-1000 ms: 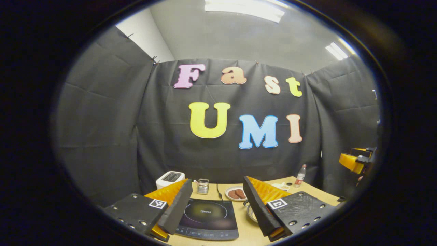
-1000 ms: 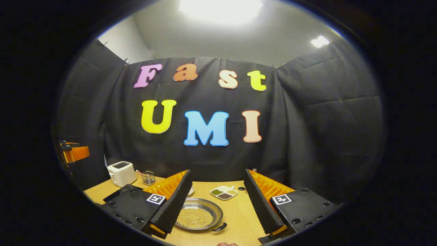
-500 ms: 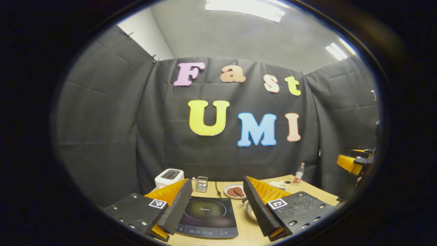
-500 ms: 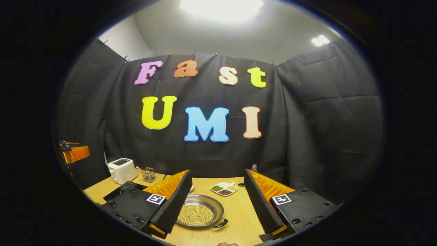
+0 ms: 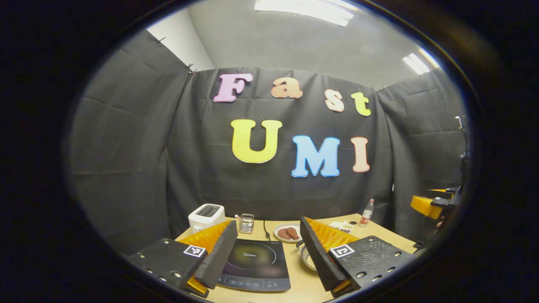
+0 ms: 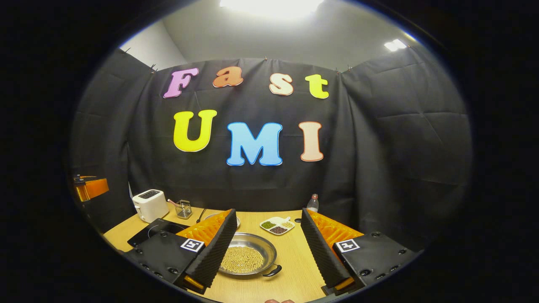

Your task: First push the handle of the pot to place it horizontally, then grasp the pot with both hands and set it on the induction cooktop.

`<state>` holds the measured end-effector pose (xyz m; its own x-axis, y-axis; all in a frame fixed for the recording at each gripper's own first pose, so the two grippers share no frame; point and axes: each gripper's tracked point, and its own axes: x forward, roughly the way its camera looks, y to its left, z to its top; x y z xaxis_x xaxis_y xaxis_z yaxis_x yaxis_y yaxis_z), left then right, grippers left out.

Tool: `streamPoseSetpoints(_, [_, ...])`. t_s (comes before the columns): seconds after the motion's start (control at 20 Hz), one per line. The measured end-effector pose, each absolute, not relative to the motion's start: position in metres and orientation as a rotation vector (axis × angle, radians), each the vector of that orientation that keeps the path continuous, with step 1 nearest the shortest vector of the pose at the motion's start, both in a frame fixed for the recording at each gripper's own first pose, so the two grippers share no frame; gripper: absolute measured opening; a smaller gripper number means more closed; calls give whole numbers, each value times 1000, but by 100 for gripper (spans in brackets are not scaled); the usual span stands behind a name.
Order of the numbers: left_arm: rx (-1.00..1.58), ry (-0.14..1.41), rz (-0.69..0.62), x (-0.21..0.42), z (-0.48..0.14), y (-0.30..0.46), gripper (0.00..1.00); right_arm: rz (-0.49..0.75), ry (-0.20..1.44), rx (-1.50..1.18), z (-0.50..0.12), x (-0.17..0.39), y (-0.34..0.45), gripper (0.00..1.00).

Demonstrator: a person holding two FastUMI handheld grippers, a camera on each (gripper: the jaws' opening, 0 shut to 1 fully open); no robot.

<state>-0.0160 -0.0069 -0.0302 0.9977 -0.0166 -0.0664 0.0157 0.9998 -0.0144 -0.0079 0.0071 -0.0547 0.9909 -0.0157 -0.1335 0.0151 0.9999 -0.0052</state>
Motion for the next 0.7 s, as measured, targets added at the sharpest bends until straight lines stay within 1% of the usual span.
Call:
streamPoseSetpoints(0.25, [-16, 88, -10, -21, -39, -6, 89, 12, 227, -60, -94, -5, 5, 96])
streamPoseSetpoints(0.5, [-25, 120, -3, -25, -53, -2, 88, 58, 361, -123, -144, -2, -1, 97])
streamPoseSetpoints(0.7, [-23, 146, 9, -26, -65, 1, 88, 123, 467, -193, -188, -6, 2, 97])
